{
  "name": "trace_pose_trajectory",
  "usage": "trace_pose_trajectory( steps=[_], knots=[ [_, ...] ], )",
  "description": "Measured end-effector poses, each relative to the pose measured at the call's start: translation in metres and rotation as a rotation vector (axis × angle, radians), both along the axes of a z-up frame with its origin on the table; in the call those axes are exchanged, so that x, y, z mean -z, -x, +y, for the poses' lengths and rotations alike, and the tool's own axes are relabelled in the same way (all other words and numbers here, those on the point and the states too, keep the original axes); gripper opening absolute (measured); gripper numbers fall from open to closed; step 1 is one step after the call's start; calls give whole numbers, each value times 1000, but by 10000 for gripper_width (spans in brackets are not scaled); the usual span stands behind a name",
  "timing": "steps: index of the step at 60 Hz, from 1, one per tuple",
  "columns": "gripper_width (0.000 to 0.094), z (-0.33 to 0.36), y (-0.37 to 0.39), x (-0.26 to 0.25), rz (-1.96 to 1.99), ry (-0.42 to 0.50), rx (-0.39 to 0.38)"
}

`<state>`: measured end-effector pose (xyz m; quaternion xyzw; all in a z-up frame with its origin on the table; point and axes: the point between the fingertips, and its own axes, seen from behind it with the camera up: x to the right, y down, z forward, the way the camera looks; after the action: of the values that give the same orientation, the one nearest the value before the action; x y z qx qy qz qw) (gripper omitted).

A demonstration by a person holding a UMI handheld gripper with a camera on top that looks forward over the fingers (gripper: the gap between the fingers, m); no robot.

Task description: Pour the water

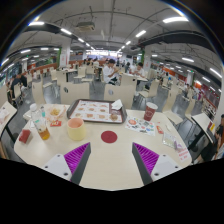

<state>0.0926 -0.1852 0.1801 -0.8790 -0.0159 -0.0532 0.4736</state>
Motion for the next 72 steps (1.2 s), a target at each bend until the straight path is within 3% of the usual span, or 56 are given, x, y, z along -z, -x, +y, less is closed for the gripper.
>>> trace_pose_trajectory(
  steps=[21, 42, 58, 72],
  knots=[
    [847, -12, 42, 23, -1, 44, -1],
    [848, -34, 201, 70, 86, 79, -69],
    [849, 29, 329, 73, 142, -22, -164],
    [846, 111, 361, 79, 161, -141, -101]
  ],
)
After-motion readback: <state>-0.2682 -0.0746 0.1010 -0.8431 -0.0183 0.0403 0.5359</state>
